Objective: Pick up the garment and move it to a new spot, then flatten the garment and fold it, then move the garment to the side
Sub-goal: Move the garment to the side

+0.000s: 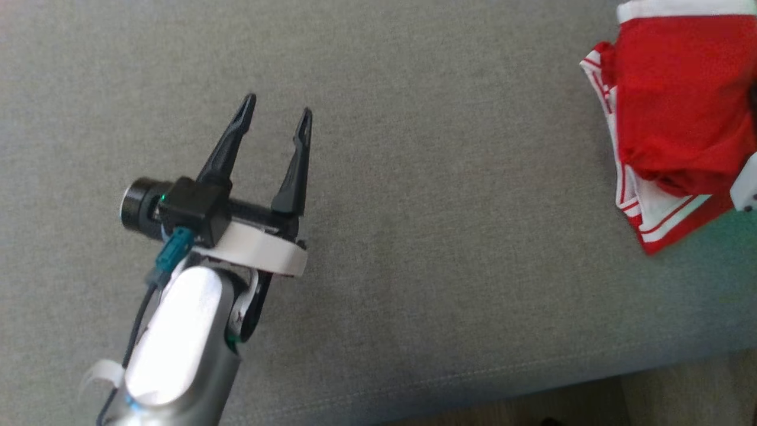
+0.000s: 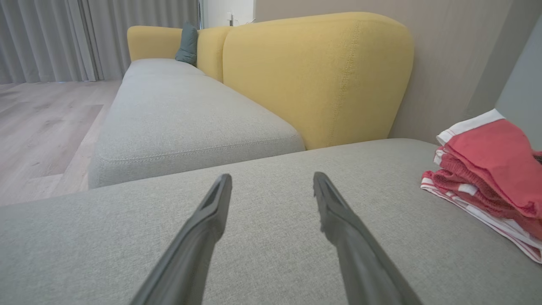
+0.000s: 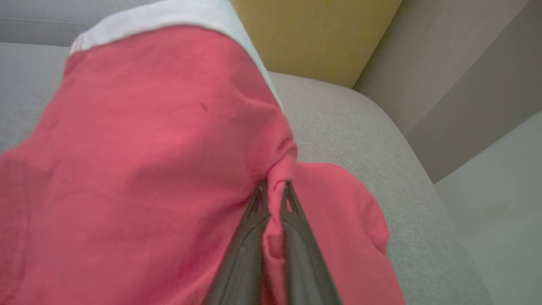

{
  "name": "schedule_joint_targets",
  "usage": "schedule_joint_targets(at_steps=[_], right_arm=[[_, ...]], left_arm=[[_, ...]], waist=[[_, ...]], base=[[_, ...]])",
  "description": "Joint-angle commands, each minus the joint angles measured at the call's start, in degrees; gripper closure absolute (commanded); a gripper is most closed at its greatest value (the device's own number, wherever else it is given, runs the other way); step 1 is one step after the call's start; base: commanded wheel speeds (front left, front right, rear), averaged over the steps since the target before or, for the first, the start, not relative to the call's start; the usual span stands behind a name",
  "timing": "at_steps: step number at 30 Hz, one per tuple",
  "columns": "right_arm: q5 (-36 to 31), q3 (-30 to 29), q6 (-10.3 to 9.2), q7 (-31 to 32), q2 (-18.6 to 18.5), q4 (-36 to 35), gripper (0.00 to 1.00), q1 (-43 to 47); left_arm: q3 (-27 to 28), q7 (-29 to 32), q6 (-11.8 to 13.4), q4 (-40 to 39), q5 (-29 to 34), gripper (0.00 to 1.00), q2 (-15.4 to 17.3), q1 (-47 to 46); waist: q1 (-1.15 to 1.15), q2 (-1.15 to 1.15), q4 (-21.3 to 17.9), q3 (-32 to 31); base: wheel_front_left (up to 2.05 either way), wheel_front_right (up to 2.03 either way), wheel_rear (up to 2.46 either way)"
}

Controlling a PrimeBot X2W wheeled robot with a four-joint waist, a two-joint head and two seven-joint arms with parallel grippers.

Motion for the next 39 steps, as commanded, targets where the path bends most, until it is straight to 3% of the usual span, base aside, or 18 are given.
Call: schedule_joint_targets(at_steps=[1,7,8,10,16,22,30,35,39], right_arm=[[-0.2,0.0,-0.05,-0.7,-1.5,-0.9,1.00,-1.1],[-1.2,-0.5,-0.05,-4.7,-1.2,5.8,1.00,-3.9],[-1.4,-0.5,-0.05,-5.6,-1.2,6.9,0.93,-4.2],[-1.7,-0.3,-0.05,-6.7,-0.8,8.5,0.00,-4.6],[-1.7,-1.8,-0.05,-10.9,-0.5,10.9,0.00,-3.6],[-2.6,-5.5,-0.05,-14.2,1.7,6.6,0.00,1.1],[-5.2,-10.8,-0.05,-13.6,12.5,-11.1,0.00,15.0],[-6.3,-9.9,-0.05,-10.2,20.1,-23.0,0.00,22.3],[-6.5,-7.1,-0.05,-7.8,23.4,-29.0,0.00,25.8]], left_arm=[[1.5,-0.1,-0.2,-2.0,0.7,0.00,0.8,-2.1],[0.5,-0.3,-0.7,-1.4,0.8,0.00,0.3,-4.4],[0.4,-0.3,-0.7,-1.2,0.7,0.00,0.2,-4.5],[0.4,-0.4,-0.7,-0.8,0.5,0.00,0.1,-4.4],[0.9,-0.6,-0.3,0.5,-0.3,0.00,0.0,-2.9],[2.0,-0.7,0.7,0.9,-1.3,0.00,0.3,0.7],[4.6,-0.8,2.6,0.6,-3.6,0.00,0.9,7.1],[6.3,-0.8,3.9,0.1,-5.0,0.00,1.4,11.0],[7.1,-0.7,4.5,-0.3,-5.9,0.00,1.9,13.3]], waist=[[-0.01,0.00,0.1,1.2],[-0.01,0.00,1.5,3.4],[-0.01,0.00,1.6,3.5],[-0.01,0.00,2.0,3.2],[-0.01,0.00,2.6,0.1],[-0.01,0.00,2.6,-4.0],[-0.01,0.00,3.1,-9.8],[-0.01,0.00,3.9,-13.0],[-0.01,0.00,5.4,-14.9]], base=[[0.00,0.00,0.00],[0.00,0.00,0.00],[0.00,0.00,0.00],[0.00,0.00,0.00],[0.00,0.00,0.00],[0.00,0.00,0.00],[0.00,0.00,0.00],[0.00,0.00,0.00],[0.00,0.00,0.00]])
